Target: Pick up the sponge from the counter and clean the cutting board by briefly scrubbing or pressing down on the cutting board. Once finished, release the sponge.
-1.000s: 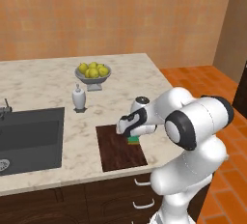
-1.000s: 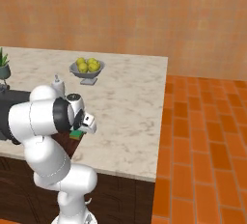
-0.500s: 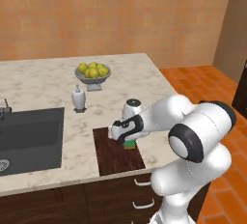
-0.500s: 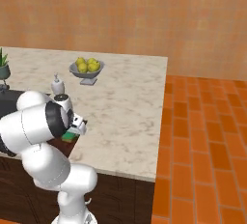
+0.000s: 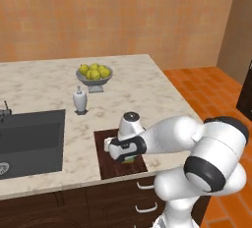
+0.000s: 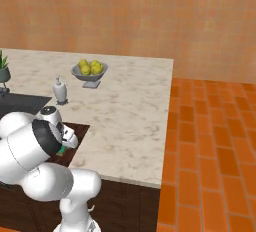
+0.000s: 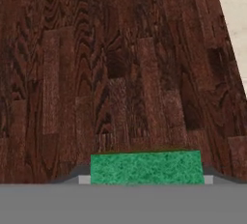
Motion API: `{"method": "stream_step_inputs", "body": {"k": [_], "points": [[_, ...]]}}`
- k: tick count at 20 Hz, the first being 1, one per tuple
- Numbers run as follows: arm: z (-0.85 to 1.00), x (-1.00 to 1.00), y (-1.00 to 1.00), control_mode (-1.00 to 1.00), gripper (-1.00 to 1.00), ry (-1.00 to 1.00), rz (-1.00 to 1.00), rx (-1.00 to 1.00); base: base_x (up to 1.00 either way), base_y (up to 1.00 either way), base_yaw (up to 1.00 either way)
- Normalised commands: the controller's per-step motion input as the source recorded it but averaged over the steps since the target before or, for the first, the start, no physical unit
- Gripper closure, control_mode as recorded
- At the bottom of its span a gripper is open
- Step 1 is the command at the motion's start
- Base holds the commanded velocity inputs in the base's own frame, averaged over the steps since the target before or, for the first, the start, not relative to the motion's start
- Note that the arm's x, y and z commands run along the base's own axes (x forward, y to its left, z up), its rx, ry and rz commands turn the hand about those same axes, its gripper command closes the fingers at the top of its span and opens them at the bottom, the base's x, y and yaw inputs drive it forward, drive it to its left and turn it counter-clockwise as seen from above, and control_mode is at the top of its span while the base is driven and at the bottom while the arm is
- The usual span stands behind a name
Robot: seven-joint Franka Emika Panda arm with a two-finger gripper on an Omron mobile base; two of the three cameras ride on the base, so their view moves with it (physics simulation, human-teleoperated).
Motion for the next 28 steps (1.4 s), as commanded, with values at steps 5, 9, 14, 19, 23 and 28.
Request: {"method": "stream_step_inputs", "body": {"k": [5,9,14,19,23,28], "points": [[-0.04,0.18,0.69,-1.0,1.0,-0.06,-0.01,0.0,0.0,0.0,0.0],[0.0,0.0,0.74,-1.0,1.0,-0.12,0.0,0.0,0.0,0.0,0.0],[0.01,0.0,0.76,-1.0,1.0,-0.14,0.0,0.0,0.0,0.0,0.0],[0.0,-0.12,0.45,-1.0,1.0,-0.09,0.0,0.04,0.0,0.0,0.0],[0.0,-0.92,-0.01,-1.0,1.0,0.0,-0.02,0.12,0.0,0.0,0.0],[0.0,-0.68,-0.18,-1.0,1.0,0.0,-0.06,0.14,0.0,0.0,0.0]]}}
